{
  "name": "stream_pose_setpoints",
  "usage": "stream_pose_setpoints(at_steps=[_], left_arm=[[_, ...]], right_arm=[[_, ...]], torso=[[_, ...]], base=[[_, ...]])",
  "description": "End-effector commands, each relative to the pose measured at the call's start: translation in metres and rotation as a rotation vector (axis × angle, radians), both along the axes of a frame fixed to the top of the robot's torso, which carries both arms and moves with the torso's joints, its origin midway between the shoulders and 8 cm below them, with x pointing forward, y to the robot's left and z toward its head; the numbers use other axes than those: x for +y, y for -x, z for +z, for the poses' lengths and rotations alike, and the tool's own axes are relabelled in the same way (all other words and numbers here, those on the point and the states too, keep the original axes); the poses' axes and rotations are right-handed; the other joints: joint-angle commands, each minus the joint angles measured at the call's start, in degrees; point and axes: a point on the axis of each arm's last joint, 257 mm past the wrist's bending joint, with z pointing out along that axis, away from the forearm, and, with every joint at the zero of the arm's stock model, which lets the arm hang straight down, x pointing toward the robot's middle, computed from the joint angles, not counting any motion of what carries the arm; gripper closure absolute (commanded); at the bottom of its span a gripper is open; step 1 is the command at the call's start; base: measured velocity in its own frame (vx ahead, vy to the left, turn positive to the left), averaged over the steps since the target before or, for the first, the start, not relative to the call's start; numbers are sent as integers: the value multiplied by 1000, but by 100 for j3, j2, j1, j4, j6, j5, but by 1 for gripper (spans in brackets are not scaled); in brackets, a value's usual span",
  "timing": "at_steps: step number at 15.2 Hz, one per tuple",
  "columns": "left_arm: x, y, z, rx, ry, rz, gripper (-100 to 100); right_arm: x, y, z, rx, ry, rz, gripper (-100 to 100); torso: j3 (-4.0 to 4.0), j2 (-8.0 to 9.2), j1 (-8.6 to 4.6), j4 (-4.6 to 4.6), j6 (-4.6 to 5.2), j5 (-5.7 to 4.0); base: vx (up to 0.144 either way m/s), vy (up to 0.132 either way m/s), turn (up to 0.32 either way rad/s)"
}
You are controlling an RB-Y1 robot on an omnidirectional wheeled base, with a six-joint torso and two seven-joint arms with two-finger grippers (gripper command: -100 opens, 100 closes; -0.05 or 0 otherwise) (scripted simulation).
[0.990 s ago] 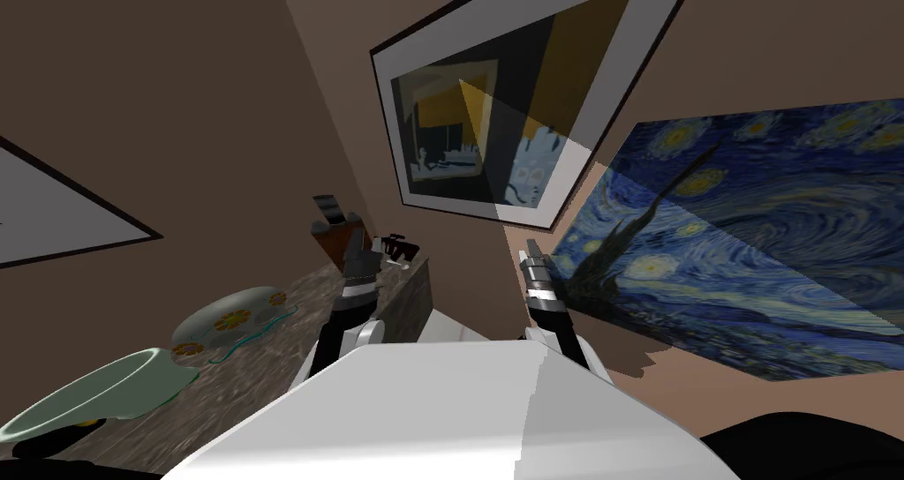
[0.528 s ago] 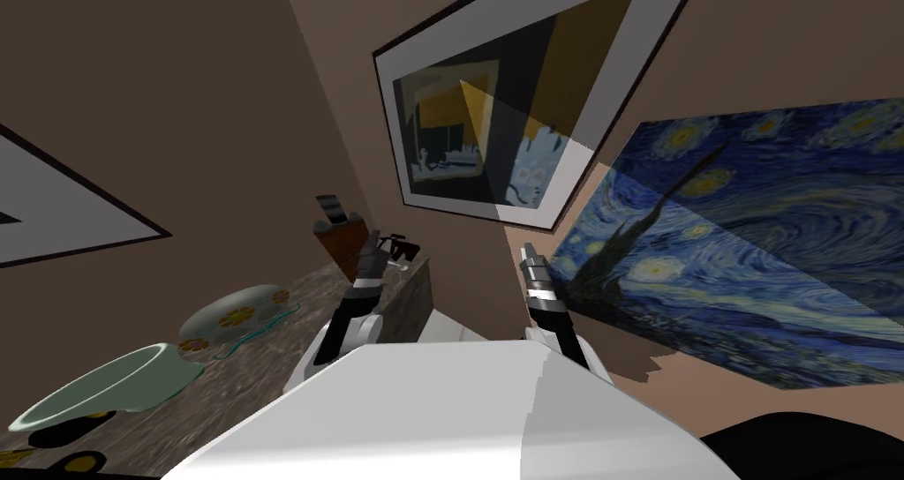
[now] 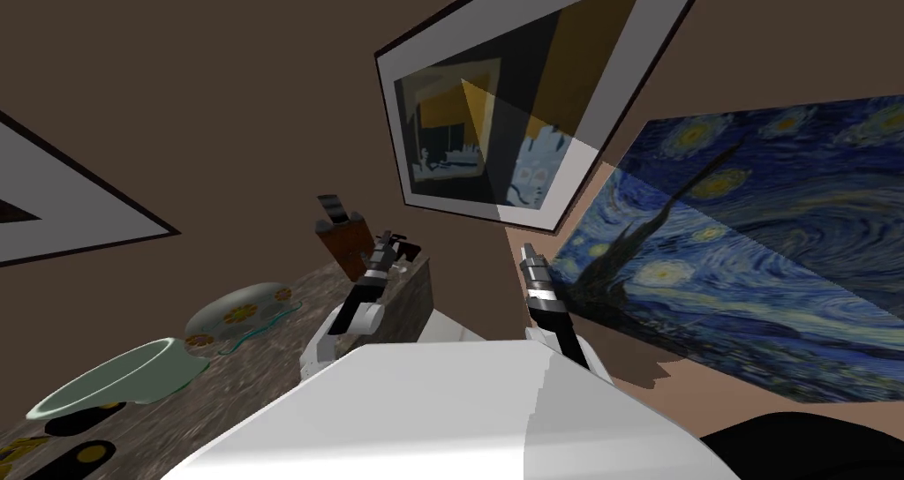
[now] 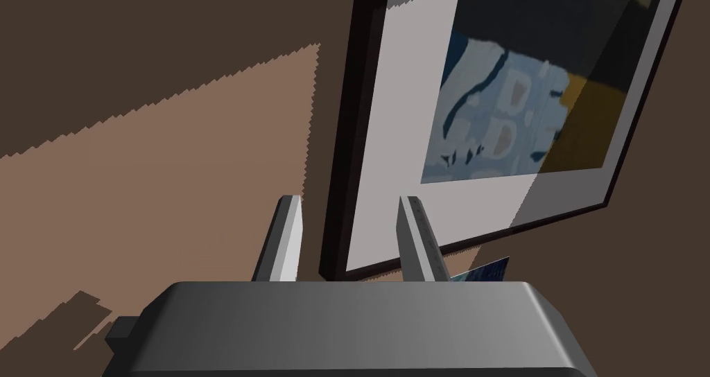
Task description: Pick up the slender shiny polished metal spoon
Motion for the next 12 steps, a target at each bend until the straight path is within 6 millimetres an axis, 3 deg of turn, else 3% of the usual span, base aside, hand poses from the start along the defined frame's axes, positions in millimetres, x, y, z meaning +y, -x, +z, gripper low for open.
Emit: stream_pose_setpoints(at_steps=[1, 2, 3, 5, 6, 8, 12], left_arm=[[1, -16, -16, 53, 12, -8, -100], [2, -16, -17, 54, 12, -8, -100], [3, -30, -23, 91, 27, -20, -100], [5, -33, -31, 107, 27, -16, -100], [8, -48, -39, 149, 45, -24, -100], [10, -49, -45, 161, 45, -21, -100], [21, -81, -70, 264, 91, -23, -100]], right_arm=[[0, 0, 0, 0, 0, 0, 0], [0, 0, 0, 0, 0, 0, 0], [0, 0, 0, 0, 0, 0, 0], [0, 0, 0, 0, 0, 0, 0], [0, 0, 0, 0, 0, 0, 0], [0, 0, 0, 0, 0, 0, 0], [0, 0, 0, 0, 0, 0, 0]], torso=[[0, 0, 0, 0, 0, 0], [0, 0, -1, 0, 0, 0], [0, 1, 0, 0, 0, 0], [1, 1, 0, 0, 0, 0], [1, 2, 1, 0, 0, 0], [1, 3, 0, 0, 0, 0], [0, 1, -1, 0, 0, 0]], base=[[7, -16, 29], [4, -10, 9], [4, -10, 32], [3, -10, 23], [3, -11, 29], [3, -13, 26], [4, -16, 41]])
